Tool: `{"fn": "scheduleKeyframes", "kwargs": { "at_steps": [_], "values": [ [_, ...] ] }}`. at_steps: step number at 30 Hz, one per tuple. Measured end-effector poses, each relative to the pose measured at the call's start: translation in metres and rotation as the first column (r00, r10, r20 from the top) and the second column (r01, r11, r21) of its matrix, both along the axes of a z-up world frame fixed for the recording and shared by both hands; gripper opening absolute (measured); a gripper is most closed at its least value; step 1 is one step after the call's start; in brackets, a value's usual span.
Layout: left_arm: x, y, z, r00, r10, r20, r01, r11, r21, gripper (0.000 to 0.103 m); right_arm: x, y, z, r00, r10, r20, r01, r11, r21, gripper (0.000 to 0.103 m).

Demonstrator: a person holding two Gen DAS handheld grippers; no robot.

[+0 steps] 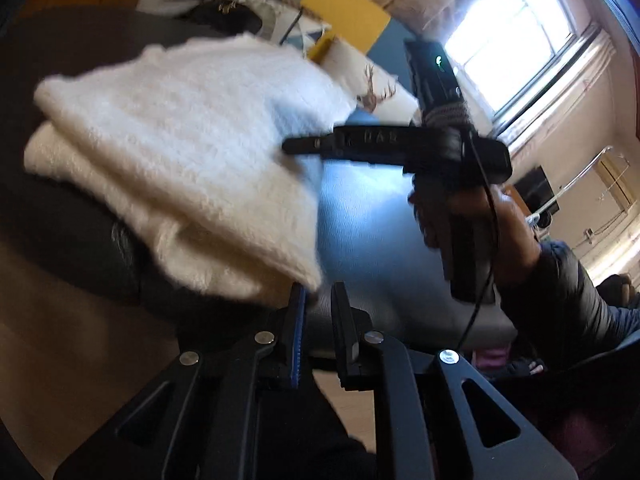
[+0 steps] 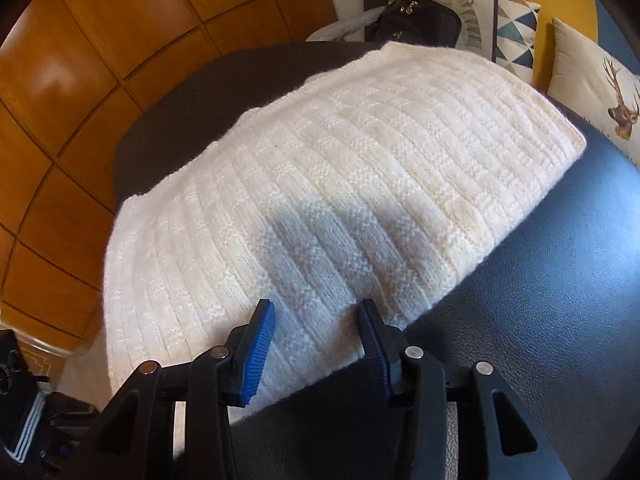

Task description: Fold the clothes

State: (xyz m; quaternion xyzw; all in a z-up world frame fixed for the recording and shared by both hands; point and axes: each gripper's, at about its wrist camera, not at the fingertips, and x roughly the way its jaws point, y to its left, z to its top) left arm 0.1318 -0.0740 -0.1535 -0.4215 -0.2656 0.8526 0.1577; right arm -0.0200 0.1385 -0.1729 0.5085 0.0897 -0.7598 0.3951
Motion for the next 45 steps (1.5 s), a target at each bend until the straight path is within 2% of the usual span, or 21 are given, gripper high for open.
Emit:
{"fn": "scheduleKeyframes", "kwargs": {
  "at_steps": [3, 6, 7, 10, 11, 13, 16, 18, 20, 23, 24, 25, 28, 30, 33, 35, 37, 38, 40, 42, 45],
  "values": [
    [0.008, -0.021, -0.007, 0.998, 0.051, 0.039, -0.055, 0.992, 0.113, 0.014, 0.000, 0.000, 0.003, 1.000, 0.009, -0.007, -0.009, 1.000, 0.005, 0.045],
    [0.013, -0.060, -0.001, 0.980, 0.196, 0.023, -0.197, 0.962, 0.187, 0.029, -0.001, 0.002, 0.007, 1.000, 0.004, 0.005, -0.004, 1.000, -0.010, 0.045],
    [0.013, -0.074, 0.000, 0.967, 0.254, 0.022, -0.254, 0.950, 0.184, 0.033, -0.001, 0.005, 0.009, 1.000, 0.004, 0.010, -0.004, 1.000, -0.014, 0.044],
    [0.011, -0.115, 0.002, 0.916, 0.401, 0.018, -0.397, 0.900, 0.181, 0.036, 0.000, -0.003, 0.004, 1.000, 0.002, 0.006, -0.002, 1.000, -0.005, 0.045],
    [0.003, -0.124, 0.001, 0.906, 0.422, 0.036, -0.422, 0.890, 0.172, 0.041, 0.001, -0.004, 0.004, 1.000, 0.000, 0.001, 0.000, 1.000, -0.003, 0.045],
    [-0.013, -0.142, -0.003, 0.883, 0.465, 0.070, -0.470, 0.869, 0.154, 0.043, 0.003, -0.006, 0.005, 1.000, -0.003, -0.012, 0.003, 1.000, 0.003, 0.045],
    [-0.034, -0.160, -0.009, 0.871, 0.480, 0.103, -0.491, 0.844, 0.215, 0.043, 0.008, -0.006, 0.017, 0.999, 0.005, -0.040, -0.006, 1.000, -0.031, 0.045],
    [-0.050, -0.167, -0.011, 0.858, 0.497, 0.129, -0.513, 0.832, 0.211, 0.044, 0.013, -0.007, 0.027, 0.998, 0.040, -0.042, -0.043, 0.997, -0.071, 0.044],
    [-0.066, -0.174, -0.014, 0.846, 0.507, 0.162, -0.531, 0.825, 0.192, 0.051, 0.020, -0.011, 0.032, 0.995, 0.084, -0.047, -0.088, 0.992, -0.092, 0.045],
    [-0.071, -0.187, -0.023, 0.830, 0.518, 0.208, -0.557, 0.794, 0.244, 0.049, 0.030, -0.022, 0.031, 0.987, 0.153, -0.039, -0.157, 0.982, -0.109, 0.045],
    [-0.070, -0.186, -0.020, 0.821, 0.538, 0.192, -0.571, 0.790, 0.223, 0.038, 0.033, -0.026, 0.029, 0.984, 0.174, -0.034, -0.176, 0.978, -0.108, 0.045],
    [-0.065, -0.183, -0.011, 0.818, 0.555, 0.152, -0.575, 0.798, 0.179, 0.005, 0.037, -0.030, 0.026, 0.981, 0.192, -0.028, -0.194, 0.975, -0.104, 0.044],
    [-0.052, -0.170, 0.013, 0.809, 0.586, 0.044, -0.588, 0.808, 0.035, 0.005, 0.048, -0.043, 0.006, 0.970, 0.243, -0.004, -0.243, 0.969, -0.036, 0.044],
    [-0.044, -0.154, 0.024, 0.806, 0.592, -0.009, -0.591, 0.803, -0.074, 0.005, 0.054, -0.050, -0.006, 0.965, 0.261, -0.031, -0.260, 0.965, 0.022, 0.045],
    [-0.039, -0.158, 0.010, 0.769, 0.636, 0.069, -0.628, 0.771, -0.106, 0.010, 0.057, -0.054, -0.002, 0.963, 0.265, -0.051, -0.264, 0.964, 0.026, 0.046],
    [-0.037, -0.166, 0.000, 0.741, 0.660, 0.124, -0.651, 0.751, -0.108, 0.026, 0.054, -0.049, 0.005, 0.968, 0.252, -0.021, -0.252, 0.968, -0.008, 0.046],
    [-0.027, -0.174, 0.003, 0.710, 0.695, 0.119, -0.688, 0.719, -0.099, 0.027, 0.049, -0.039, 0.014, 0.974, 0.225, -0.002, -0.224, 0.972, -0.066, 0.045],
    [-0.026, -0.172, 0.011, 0.688, 0.719, 0.101, -0.708, 0.695, -0.127, 0.027, 0.047, -0.035, 0.019, 0.977, 0.213, -0.002, -0.212, 0.973, -0.087, 0.045],
    [-0.023, -0.160, 0.031, 0.704, 0.709, 0.026, -0.704, 0.703, -0.099, 0.027, 0.047, -0.029, 0.022, 0.976, 0.217, 0.011, -0.214, 0.969, -0.122, 0.046],
    [-0.021, -0.147, 0.051, 0.716, 0.697, -0.049, -0.698, 0.712, -0.071, 0.027, 0.046, -0.031, 0.017, 0.972, 0.231, 0.028, -0.227, 0.967, -0.115, 0.046],
    [-0.046, -0.111, 0.056, 0.826, 0.561, -0.053, -0.564, 0.823, -0.073, 0.027, 0.043, -0.037, 0.008, 0.966, 0.253, 0.051, -0.248, 0.965, -0.083, 0.046]
  ]
}}
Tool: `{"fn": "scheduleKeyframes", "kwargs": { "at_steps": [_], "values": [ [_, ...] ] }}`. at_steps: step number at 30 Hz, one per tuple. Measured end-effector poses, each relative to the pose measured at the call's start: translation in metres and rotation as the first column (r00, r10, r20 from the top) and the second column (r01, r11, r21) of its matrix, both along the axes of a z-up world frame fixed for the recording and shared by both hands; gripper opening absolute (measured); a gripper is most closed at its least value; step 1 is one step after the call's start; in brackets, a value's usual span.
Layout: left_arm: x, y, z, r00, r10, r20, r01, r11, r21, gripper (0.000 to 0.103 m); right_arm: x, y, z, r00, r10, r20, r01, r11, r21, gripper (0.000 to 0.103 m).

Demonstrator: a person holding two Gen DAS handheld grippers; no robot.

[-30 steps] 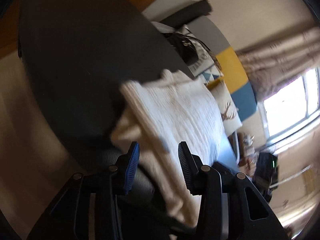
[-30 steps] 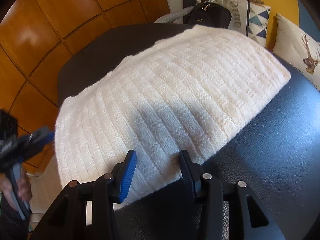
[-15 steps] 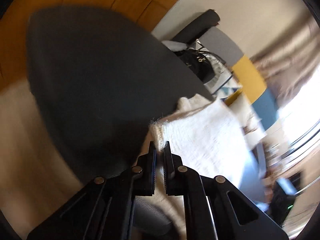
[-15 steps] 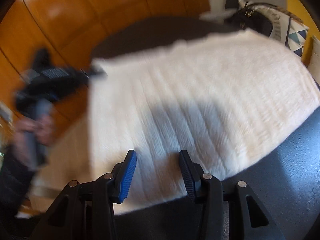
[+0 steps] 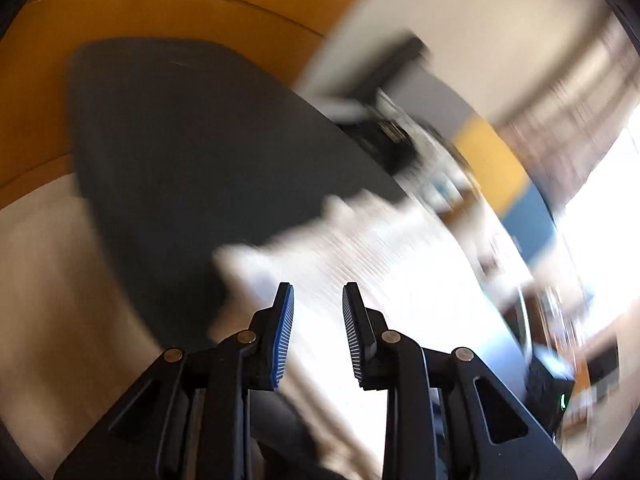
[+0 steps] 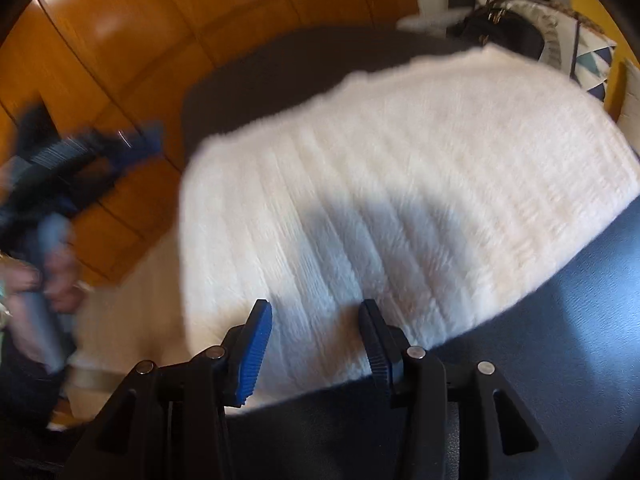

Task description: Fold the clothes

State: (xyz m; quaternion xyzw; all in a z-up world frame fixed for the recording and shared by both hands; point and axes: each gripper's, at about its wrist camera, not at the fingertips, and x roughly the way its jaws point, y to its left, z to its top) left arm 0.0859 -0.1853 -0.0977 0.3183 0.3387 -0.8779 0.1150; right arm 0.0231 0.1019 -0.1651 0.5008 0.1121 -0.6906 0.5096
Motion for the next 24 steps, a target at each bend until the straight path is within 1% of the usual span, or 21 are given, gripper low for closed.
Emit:
{"fn": "scheduleKeyframes", "kwargs": {
  "at_steps": [1, 2, 3, 5, 6, 7, 8, 9, 10, 11, 12, 13, 14, 15, 16, 17, 19, 20, 22, 23, 24],
  "values": [
    [-0.010, 0.012, -0.002, 0.998, -0.056, 0.012, 0.056, 0.998, -0.006, 0.027, -0.001, -0.002, -0.003, 1.000, 0.008, 0.005, -0.008, 1.000, 0.012, 0.046],
    [-0.019, 0.020, -0.006, 0.995, -0.089, 0.036, 0.090, 0.996, -0.006, 0.027, -0.006, -0.002, -0.001, 1.000, 0.002, 0.008, -0.002, 1.000, 0.008, 0.046],
    [-0.028, 0.026, -0.014, 0.991, -0.119, 0.068, 0.119, 0.993, 0.009, 0.027, -0.015, 0.001, 0.009, 1.000, -0.024, -0.009, 0.024, 1.000, -0.010, 0.046],
    [-0.037, 0.034, -0.032, 0.983, -0.133, 0.129, 0.129, 0.991, 0.034, 0.027, -0.039, 0.006, 0.027, 0.990, -0.101, -0.093, 0.101, 0.995, -0.015, 0.046],
    [-0.038, 0.033, -0.036, 0.982, -0.129, 0.138, 0.125, 0.992, 0.034, 0.027, -0.053, 0.008, 0.033, 0.983, -0.141, -0.118, 0.140, 0.990, -0.021, 0.046],
    [-0.038, 0.033, -0.041, 0.981, -0.125, 0.146, 0.121, 0.992, 0.034, 0.027, -0.068, 0.010, 0.036, 0.976, -0.179, -0.122, 0.176, 0.984, -0.035, 0.046],
    [-0.032, 0.028, -0.042, 0.983, -0.126, 0.134, 0.123, 0.992, 0.035, 0.027, -0.082, 0.009, 0.035, 0.971, -0.205, -0.122, 0.203, 0.979, -0.031, 0.046],
    [-0.023, 0.024, -0.044, 0.983, -0.130, 0.132, 0.126, 0.991, 0.040, 0.027, -0.095, 0.006, 0.028, 0.969, -0.217, -0.117, 0.218, 0.976, -0.007, 0.046],
    [-0.014, 0.019, -0.046, 0.983, -0.135, 0.129, 0.130, 0.991, 0.045, 0.027, -0.107, -0.001, 0.017, 0.969, -0.224, -0.105, 0.229, 0.972, 0.043, 0.046],
    [-0.015, 0.019, -0.045, 0.982, -0.136, 0.130, 0.131, 0.990, 0.047, 0.027, -0.116, -0.007, 0.004, 0.972, -0.220, -0.082, 0.227, 0.970, 0.090, 0.046],
    [-0.016, 0.020, -0.043, 0.982, -0.138, 0.132, 0.133, 0.990, 0.049, 0.027, -0.121, -0.010, -0.002, 0.976, -0.212, -0.057, 0.217, 0.971, 0.098, 0.050],
    [-0.020, 0.022, -0.039, 0.982, -0.133, 0.132, 0.127, 0.990, 0.054, 0.027, -0.125, -0.013, -0.008, 0.979, -0.203, -0.032, 0.206, 0.973, 0.107, 0.051],
    [-0.020, 0.024, -0.036, 0.985, -0.117, 0.128, 0.113, 0.993, 0.039, 0.027, -0.130, -0.013, -0.008, 0.980, -0.201, -0.009, 0.201, 0.974, 0.103, 0.050],
    [-0.021, 0.025, -0.032, 0.987, -0.100, 0.124, 0.098, 0.995, 0.024, 0.027, -0.135, -0.009, 0.000, 0.978, -0.209, -0.005, 0.209, 0.975, 0.077, 0.050],
    [-0.021, 0.027, -0.029, 0.989, -0.084, 0.120, 0.084, 0.996, 0.009, 0.027, -0.140, -0.005, 0.010, 0.975, -0.223, -0.023, 0.224, 0.974, 0.043, 0.050],
    [-0.011, 0.026, -0.025, 0.991, -0.083, 0.107, 0.086, 0.996, -0.021, 0.027, -0.146, 0.000, 0.020, 0.969, -0.243, -0.049, 0.244, 0.970, 0.017, 0.050],
    [-0.013, 0.031, -0.020, 0.991, -0.086, 0.101, 0.094, 0.993, -0.076, 0.027, -0.164, 0.006, 0.032, 0.950, -0.297, -0.093, 0.298, 0.955, -0.003, 0.050],
    [-0.016, 0.034, -0.021, 0.989, -0.094, 0.111, 0.104, 0.991, -0.082, 0.027, -0.173, 0.007, 0.034, 0.942, -0.317, -0.110, 0.319, 0.948, -0.004, 0.050],
    [-0.022, 0.040, -0.028, 0.984, -0.112, 0.138, 0.125, 0.989, -0.085, 0.027, -0.186, 0.001, 0.026, 0.934, -0.328, -0.140, 0.336, 0.941, 0.037, 0.050],
    [-0.023, 0.042, -0.033, 0.981, -0.100, 0.166, 0.117, 0.988, -0.096, 0.027, -0.192, -0.004, 0.019, 0.936, -0.322, -0.144, 0.334, 0.940, 0.072, 0.050],
    [-0.026, 0.043, -0.038, 0.979, -0.093, 0.184, 0.111, 0.990, -0.092, 0.027, -0.198, -0.010, 0.009, 0.942, -0.307, -0.135, 0.323, 0.939, 0.119, 0.050]
  ]
}}
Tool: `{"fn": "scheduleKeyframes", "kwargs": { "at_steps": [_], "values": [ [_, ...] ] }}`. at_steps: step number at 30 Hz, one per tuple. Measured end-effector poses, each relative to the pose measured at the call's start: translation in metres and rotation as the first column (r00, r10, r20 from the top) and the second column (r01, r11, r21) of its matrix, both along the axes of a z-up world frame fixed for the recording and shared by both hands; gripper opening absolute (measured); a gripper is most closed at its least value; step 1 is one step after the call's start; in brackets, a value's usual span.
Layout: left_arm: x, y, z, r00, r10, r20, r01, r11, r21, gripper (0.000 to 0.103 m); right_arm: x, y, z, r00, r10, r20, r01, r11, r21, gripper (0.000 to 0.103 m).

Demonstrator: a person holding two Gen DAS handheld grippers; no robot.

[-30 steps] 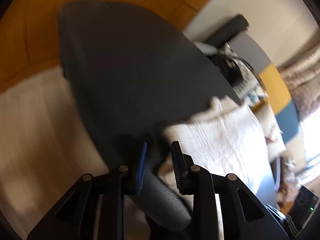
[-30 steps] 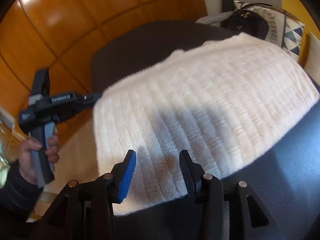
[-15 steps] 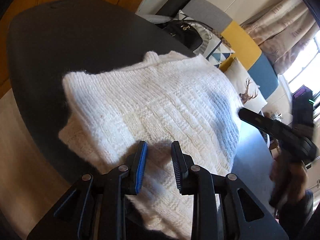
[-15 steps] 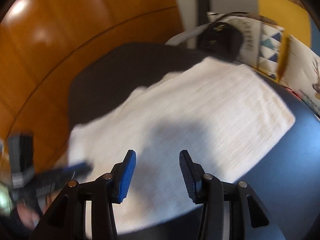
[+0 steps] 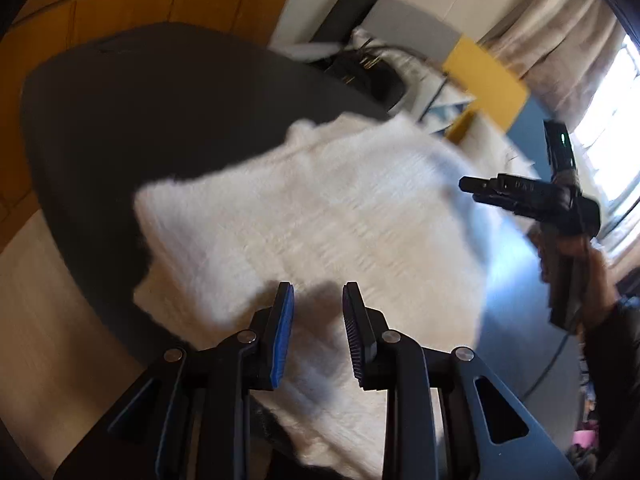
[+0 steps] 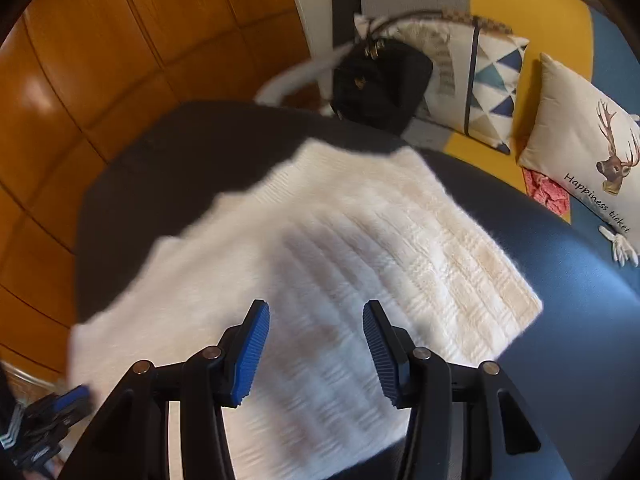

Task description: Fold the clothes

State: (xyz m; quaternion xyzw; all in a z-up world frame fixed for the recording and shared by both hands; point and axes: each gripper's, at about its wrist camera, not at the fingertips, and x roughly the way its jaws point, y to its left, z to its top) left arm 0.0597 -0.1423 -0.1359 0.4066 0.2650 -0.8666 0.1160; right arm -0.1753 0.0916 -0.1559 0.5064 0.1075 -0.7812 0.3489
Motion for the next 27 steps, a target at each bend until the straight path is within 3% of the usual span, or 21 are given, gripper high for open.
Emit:
{"fn": "scheduleKeyframes", "kwargs": {
  "at_steps": [2, 8, 11, 13, 16, 20, 23, 27],
  "values": [
    [-0.002, 0.000, -0.006, 1.000, 0.021, 0.009, -0.021, 1.000, 0.003, 0.027, -0.006, -0.010, -0.014, 1.000, 0.027, 0.010, -0.028, 0.998, 0.058, 0.054],
    [-0.011, 0.001, -0.008, 0.999, 0.025, 0.032, -0.025, 0.999, -0.021, 0.028, -0.007, -0.027, -0.011, 0.998, 0.056, -0.009, -0.055, 0.995, 0.083, 0.054],
    [-0.011, -0.006, -0.001, 0.999, 0.033, 0.031, -0.033, 0.999, -0.004, 0.028, -0.009, -0.020, 0.008, 0.999, 0.042, -0.031, -0.041, 0.999, 0.028, 0.053],
    [-0.009, -0.002, 0.004, 0.999, 0.042, 0.003, -0.042, 0.998, -0.046, 0.028, -0.009, -0.023, 0.021, 0.996, 0.052, -0.071, -0.051, 0.999, 0.013, 0.053],
    [-0.016, 0.000, -0.004, 0.998, 0.032, 0.054, -0.028, 0.997, -0.076, 0.028, -0.014, -0.039, 0.023, 0.991, 0.076, -0.109, -0.073, 0.997, 0.030, 0.053],
    [-0.022, -0.004, -0.009, 0.998, 0.029, 0.052, -0.025, 0.997, -0.076, 0.029, -0.030, -0.061, -0.009, 0.995, 0.073, -0.070, -0.060, 0.983, 0.172, 0.055],
    [-0.028, -0.006, -0.011, 0.998, 0.013, 0.055, -0.007, 0.995, -0.102, 0.031, -0.031, -0.063, -0.006, 0.994, 0.053, -0.091, -0.037, 0.985, 0.171, 0.055],
    [-0.035, -0.013, -0.008, 0.997, -0.004, 0.073, 0.014, 0.991, -0.132, 0.031, -0.036, -0.057, 0.008, 0.998, 0.045, -0.032, -0.039, 0.987, 0.156, 0.055]
  ]
}}
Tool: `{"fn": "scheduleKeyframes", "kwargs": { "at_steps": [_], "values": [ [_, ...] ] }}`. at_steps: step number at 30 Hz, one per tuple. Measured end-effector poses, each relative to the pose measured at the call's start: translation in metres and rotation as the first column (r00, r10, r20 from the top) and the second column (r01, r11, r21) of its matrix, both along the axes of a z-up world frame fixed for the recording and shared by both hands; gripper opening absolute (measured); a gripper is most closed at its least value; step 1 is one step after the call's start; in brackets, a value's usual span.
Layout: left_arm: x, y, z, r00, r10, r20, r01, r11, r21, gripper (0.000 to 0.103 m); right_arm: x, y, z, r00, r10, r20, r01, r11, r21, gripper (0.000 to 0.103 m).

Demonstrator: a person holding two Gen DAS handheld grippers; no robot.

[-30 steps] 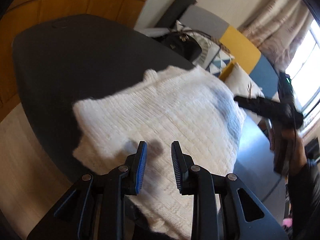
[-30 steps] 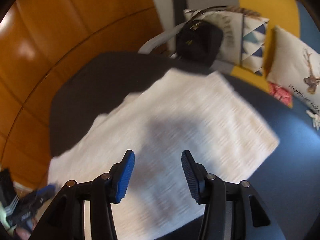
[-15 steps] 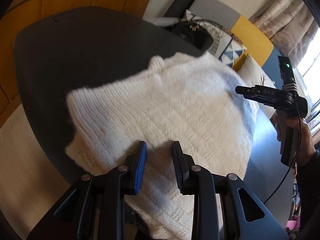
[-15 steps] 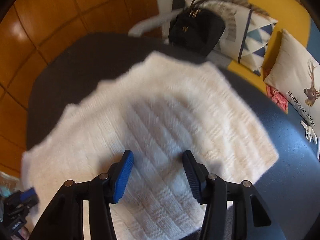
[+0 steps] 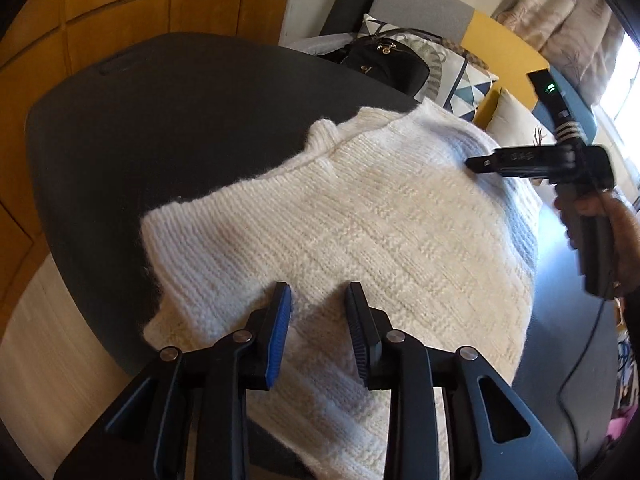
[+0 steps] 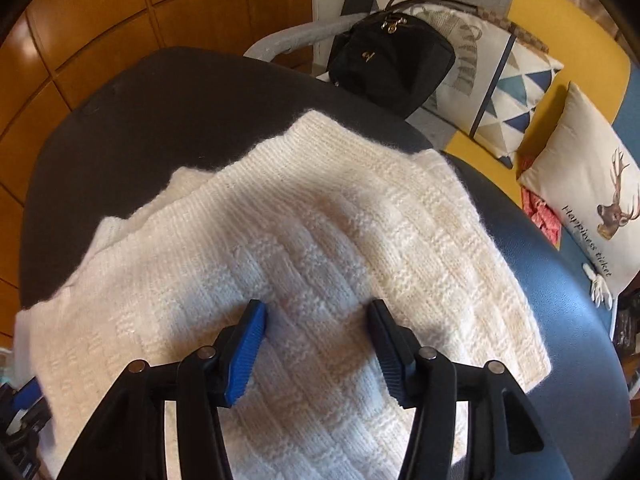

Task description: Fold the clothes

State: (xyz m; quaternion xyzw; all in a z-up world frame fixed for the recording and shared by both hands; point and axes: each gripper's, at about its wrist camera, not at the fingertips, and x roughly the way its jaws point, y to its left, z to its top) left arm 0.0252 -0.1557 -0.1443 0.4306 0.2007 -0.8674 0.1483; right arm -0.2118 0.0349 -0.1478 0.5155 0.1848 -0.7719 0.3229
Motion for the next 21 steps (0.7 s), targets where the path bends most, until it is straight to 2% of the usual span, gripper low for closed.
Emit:
{"fn": "scheduleKeyframes", "kwargs": {
  "at_steps": [3, 6, 7, 9, 12, 15, 16, 19, 21],
  "values": [
    [0.000, -0.004, -0.001, 1.000, -0.017, 0.005, 0.017, 1.000, -0.016, 0.034, -0.004, 0.012, 0.017, 1.000, -0.020, -0.002, 0.019, 0.998, -0.056, 0.054],
    [-0.001, -0.004, -0.001, 0.999, -0.036, 0.020, 0.037, 0.998, -0.057, 0.038, -0.007, 0.020, 0.008, 0.996, -0.055, -0.067, 0.056, 0.998, 0.012, 0.054],
    [-0.001, -0.005, -0.002, 0.999, -0.034, 0.021, 0.035, 0.998, -0.056, 0.038, -0.008, 0.022, -0.001, 0.997, -0.058, -0.056, 0.060, 0.998, 0.032, 0.055],
    [-0.003, -0.007, -0.002, 0.999, -0.034, 0.031, 0.037, 0.996, -0.081, 0.038, -0.007, 0.025, -0.013, 0.998, -0.051, -0.024, 0.052, 0.999, 0.014, 0.055],
    [-0.008, -0.012, -0.003, 0.999, -0.018, 0.048, 0.024, 0.991, -0.133, 0.039, -0.010, 0.027, -0.007, 0.996, -0.083, 0.044, 0.085, 0.996, -0.025, 0.055],
    [-0.007, -0.032, 0.001, 0.999, 0.026, 0.046, -0.022, 0.996, -0.090, 0.039, -0.003, 0.024, 0.003, 0.997, -0.063, 0.035, 0.063, 0.998, -0.013, 0.055],
    [-0.005, -0.038, 0.003, 0.998, 0.045, 0.046, -0.041, 0.996, -0.074, 0.039, 0.000, 0.026, 0.009, 0.997, -0.067, 0.027, 0.068, 0.997, -0.037, 0.055],
    [0.015, -0.033, 0.024, 0.996, 0.082, -0.038, -0.086, 0.988, -0.130, 0.039, 0.024, 0.035, 0.030, 0.996, -0.093, -0.015, 0.089, 0.985, -0.147, 0.055],
    [0.026, -0.021, 0.034, 0.991, 0.082, -0.105, -0.095, 0.987, -0.127, 0.039, 0.044, 0.027, 0.027, 0.996, -0.062, -0.064, 0.054, 0.990, -0.127, 0.055]
  ]
}}
